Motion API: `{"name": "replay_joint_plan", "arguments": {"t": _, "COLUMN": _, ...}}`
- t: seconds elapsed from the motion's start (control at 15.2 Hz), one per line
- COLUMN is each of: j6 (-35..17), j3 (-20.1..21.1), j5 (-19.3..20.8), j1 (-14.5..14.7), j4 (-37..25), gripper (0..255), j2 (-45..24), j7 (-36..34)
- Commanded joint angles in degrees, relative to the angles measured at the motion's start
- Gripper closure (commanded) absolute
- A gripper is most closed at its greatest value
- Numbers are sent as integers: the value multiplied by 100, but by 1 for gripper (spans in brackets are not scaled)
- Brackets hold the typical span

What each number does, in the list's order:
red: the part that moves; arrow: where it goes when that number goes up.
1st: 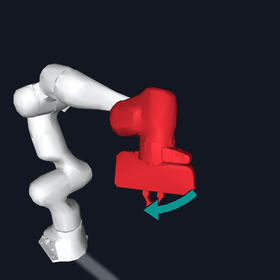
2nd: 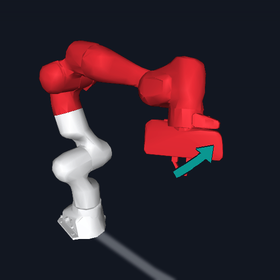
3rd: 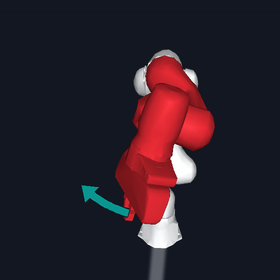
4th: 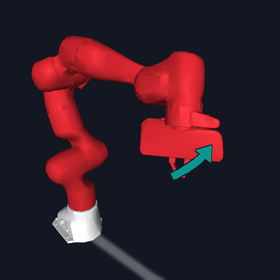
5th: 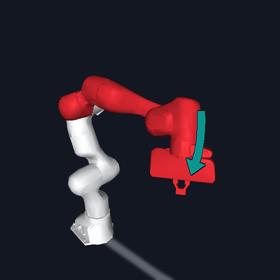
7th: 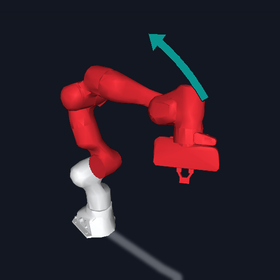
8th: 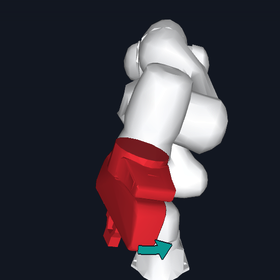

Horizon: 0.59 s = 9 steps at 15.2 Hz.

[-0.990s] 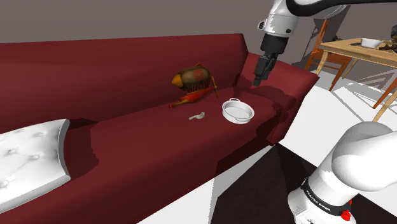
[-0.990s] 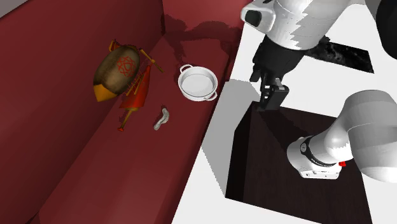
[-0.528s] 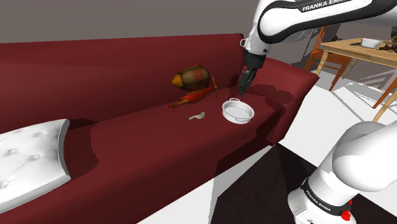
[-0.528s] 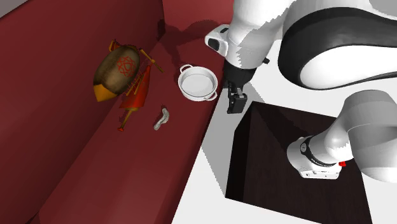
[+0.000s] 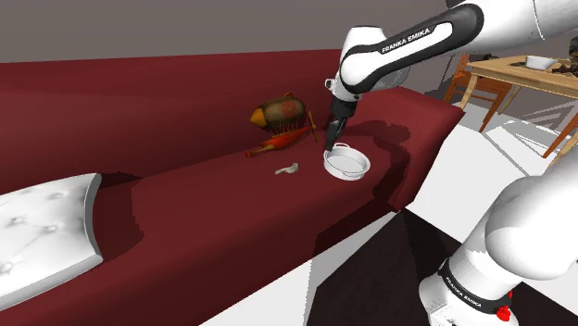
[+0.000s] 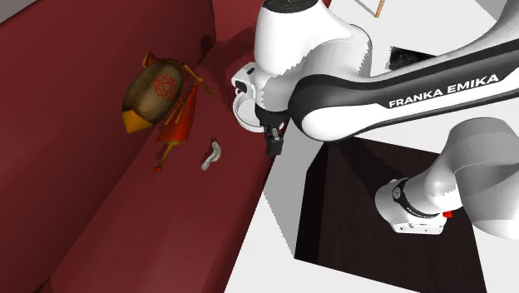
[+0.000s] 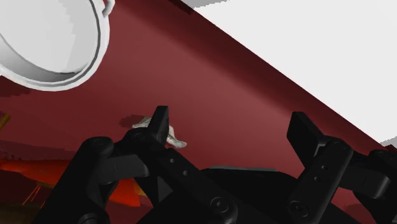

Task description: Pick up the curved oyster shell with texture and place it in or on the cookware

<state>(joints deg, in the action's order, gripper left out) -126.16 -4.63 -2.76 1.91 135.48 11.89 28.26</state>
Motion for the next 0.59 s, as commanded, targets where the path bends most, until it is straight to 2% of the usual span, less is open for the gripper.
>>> {"name": "replay_joint_plan", "arguments": {"t": 0.0, "j6": -305, "j3": -26, "j5": -41, "j1": 28, "j4": -165, "gripper": 0, "j2": -431, "j7": 203}}
{"name": "replay_joint_plan", "arguments": {"t": 0.53, "j6": -1226, "j3": 21, "j5": -273, "j1": 67, "j4": -1122, "gripper": 0, "j2": -2192, "j7": 938}}
